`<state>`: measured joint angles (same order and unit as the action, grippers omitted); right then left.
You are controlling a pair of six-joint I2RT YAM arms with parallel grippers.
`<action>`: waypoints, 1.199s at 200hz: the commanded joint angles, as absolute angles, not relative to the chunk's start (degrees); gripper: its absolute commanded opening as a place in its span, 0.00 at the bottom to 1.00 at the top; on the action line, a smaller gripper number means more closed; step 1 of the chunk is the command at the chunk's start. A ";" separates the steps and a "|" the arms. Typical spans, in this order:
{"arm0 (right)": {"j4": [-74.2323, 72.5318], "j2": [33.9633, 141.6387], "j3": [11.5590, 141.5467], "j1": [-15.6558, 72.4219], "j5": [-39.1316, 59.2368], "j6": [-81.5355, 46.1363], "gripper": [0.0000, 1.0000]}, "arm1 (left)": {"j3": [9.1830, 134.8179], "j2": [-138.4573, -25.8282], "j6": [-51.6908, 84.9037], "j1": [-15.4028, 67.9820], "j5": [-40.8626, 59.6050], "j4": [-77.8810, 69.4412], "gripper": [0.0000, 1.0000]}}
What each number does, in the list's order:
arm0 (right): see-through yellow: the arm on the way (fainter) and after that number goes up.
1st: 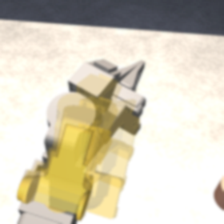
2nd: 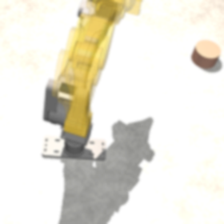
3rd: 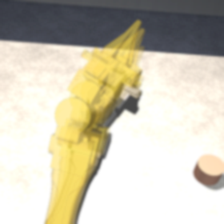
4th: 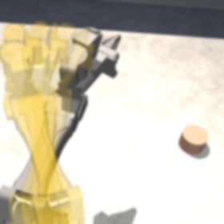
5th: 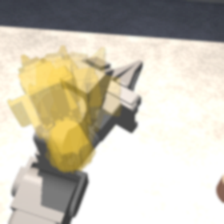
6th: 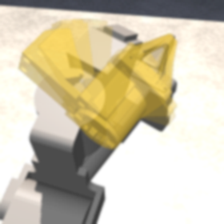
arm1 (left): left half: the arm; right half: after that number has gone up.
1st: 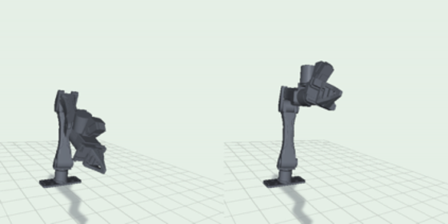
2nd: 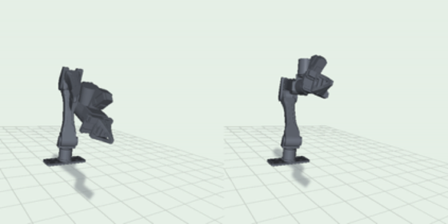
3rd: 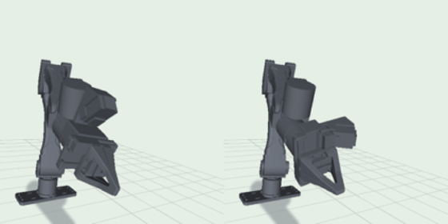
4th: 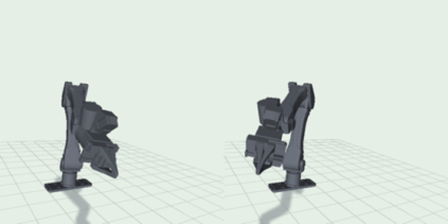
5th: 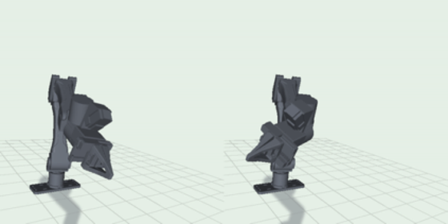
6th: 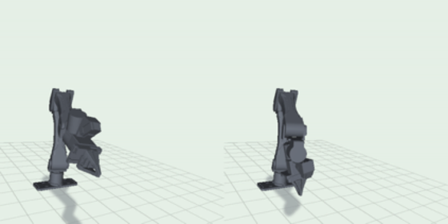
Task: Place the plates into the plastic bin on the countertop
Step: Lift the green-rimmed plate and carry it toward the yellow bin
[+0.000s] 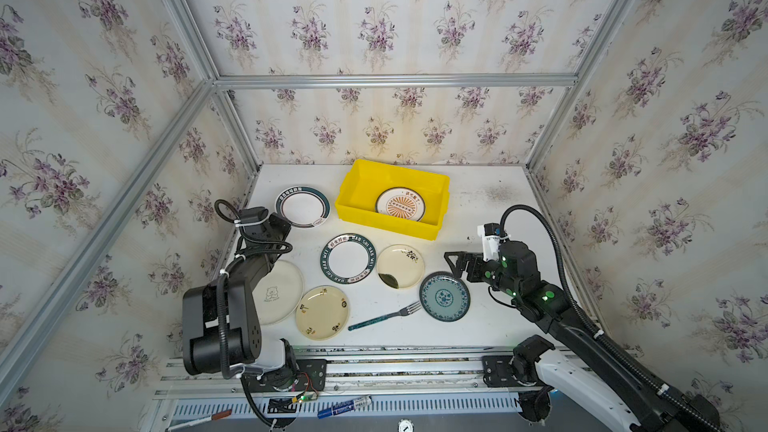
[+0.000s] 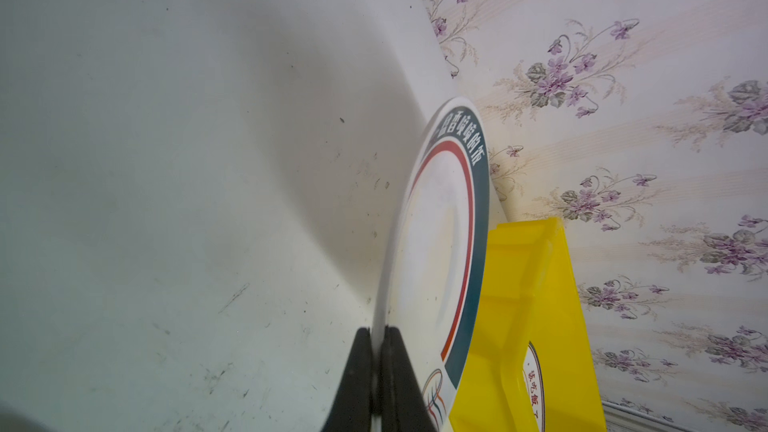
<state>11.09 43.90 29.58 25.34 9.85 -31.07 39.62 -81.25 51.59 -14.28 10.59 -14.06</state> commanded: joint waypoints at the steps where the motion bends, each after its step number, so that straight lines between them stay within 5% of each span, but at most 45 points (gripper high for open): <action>1: 10.21 43.93 30.65 25.40 10.61 -31.63 0.99 | 39.32 -77.82 51.30 -14.33 10.52 -17.16 0.00; 58: 8.88 45.16 30.56 25.43 14.71 -33.26 0.99 | 41.26 -68.13 47.13 -10.95 12.05 -12.77 0.00; 127: 13.24 44.24 32.87 25.32 13.44 -35.46 0.99 | 41.84 -59.49 37.65 4.35 5.03 -6.69 0.00; 240: 18.83 34.75 29.45 25.31 14.98 -43.63 0.99 | 58.09 -85.31 39.42 15.72 9.16 -9.68 0.00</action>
<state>19.00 36.64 29.78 25.28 14.57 -41.45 54.50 -81.36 39.55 14.76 8.27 -5.96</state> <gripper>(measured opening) 0.991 0.076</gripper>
